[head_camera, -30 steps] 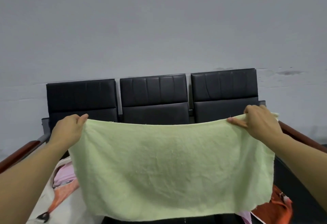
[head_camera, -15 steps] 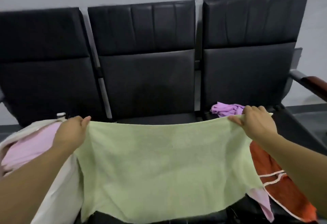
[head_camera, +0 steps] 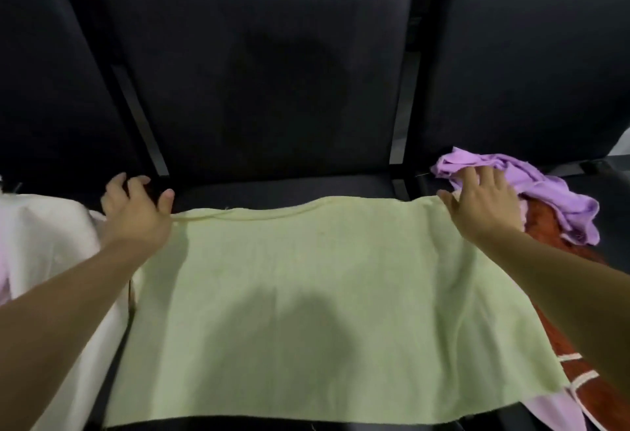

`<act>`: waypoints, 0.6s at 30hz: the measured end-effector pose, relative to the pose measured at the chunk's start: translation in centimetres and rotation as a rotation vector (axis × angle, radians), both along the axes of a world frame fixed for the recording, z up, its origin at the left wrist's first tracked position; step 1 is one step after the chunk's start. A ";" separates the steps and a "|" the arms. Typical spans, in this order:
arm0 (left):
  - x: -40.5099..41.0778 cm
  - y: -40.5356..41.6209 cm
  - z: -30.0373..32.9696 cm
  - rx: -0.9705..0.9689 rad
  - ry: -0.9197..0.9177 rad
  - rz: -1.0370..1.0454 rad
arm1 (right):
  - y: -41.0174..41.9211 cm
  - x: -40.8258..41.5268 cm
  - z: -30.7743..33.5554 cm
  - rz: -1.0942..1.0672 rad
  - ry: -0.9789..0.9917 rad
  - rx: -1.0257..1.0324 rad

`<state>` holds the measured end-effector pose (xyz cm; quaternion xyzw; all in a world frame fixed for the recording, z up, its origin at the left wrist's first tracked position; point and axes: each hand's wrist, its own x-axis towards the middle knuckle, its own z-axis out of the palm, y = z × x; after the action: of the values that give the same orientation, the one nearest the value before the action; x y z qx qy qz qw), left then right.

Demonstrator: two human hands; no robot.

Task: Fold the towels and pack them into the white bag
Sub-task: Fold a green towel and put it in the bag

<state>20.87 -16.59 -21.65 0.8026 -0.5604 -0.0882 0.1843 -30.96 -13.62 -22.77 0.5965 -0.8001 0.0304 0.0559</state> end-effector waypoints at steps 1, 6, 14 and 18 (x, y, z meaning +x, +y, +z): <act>-1.0 0.3 -0.4 0.008 0.022 -0.031 | 0.2 0.5 -0.6 0.012 -0.025 -0.020; -7.7 5.3 -2.2 0.108 0.085 -0.187 | 4.6 4.2 -2.3 0.128 -0.243 -0.028; -15.2 14.3 -5.7 0.245 -0.176 -0.481 | 13.8 9.9 -3.9 0.307 -0.261 0.267; -19.4 16.5 -4.7 0.190 -0.078 -0.578 | 13.2 5.7 -2.9 0.088 -0.219 0.215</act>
<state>1.46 -0.09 -26.39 0.6262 -0.7616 -0.1579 0.0540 -25.22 -0.37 -25.68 0.6267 -0.7731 0.0119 -0.0970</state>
